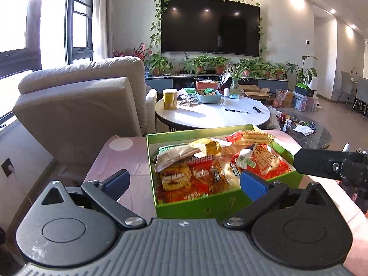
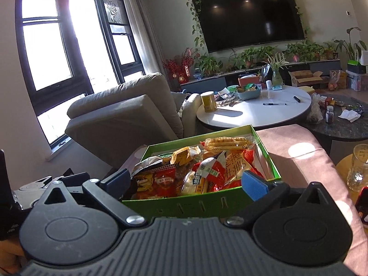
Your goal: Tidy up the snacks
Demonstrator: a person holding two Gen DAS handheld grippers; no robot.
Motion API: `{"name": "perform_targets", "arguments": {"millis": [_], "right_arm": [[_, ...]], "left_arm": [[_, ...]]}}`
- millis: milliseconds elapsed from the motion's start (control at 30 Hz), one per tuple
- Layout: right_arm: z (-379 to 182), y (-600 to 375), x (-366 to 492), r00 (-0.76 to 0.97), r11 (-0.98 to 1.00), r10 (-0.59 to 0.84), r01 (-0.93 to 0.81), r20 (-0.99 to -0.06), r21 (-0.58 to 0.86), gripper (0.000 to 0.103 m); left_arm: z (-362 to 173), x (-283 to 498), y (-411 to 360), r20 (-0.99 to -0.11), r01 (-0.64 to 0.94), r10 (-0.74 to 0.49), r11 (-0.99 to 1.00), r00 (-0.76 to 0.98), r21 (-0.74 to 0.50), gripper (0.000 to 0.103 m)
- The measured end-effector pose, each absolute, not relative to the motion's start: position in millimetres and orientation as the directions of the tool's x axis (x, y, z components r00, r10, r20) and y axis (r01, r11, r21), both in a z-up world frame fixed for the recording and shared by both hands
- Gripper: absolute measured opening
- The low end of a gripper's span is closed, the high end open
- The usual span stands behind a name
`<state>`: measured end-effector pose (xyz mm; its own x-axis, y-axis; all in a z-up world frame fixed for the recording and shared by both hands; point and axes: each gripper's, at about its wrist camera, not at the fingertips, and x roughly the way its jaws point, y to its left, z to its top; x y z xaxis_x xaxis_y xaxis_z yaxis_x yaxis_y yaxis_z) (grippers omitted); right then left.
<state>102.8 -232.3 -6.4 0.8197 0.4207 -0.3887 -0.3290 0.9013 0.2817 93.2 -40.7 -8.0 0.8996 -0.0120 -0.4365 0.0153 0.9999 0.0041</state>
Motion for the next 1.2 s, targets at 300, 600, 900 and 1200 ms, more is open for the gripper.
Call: {"name": "perform_targets", "arguments": {"millis": [300, 600, 900, 1200], "right_arm": [[-8, -227, 83, 0.814, 0.908, 0.41, -0.319, -0.412, 0.273, 0.085], [-9, -227, 72, 0.821, 0.913, 0.398, -0.307, -0.409, 0.27, 0.085], [-10, -225, 71, 0.821, 0.914, 0.397, -0.31, -0.41, 0.263, 0.085], [-11, -225, 72, 0.819, 0.914, 0.396, -0.308, -0.415, 0.266, 0.085]], "left_arm": [[-2, 65, -38, -0.421, -0.008, 0.013, 1.0, 0.907, 0.013, 0.103], [1, 55, -41, -0.407, 0.004, 0.004, 1.0, 0.914, 0.019, 0.103], [-3, 57, -39, -0.419, -0.023, 0.031, 0.999, 0.908, 0.023, 0.103], [-4, 57, -39, -0.422, -0.02, 0.029, 0.999, 0.906, 0.026, 0.103]]}}
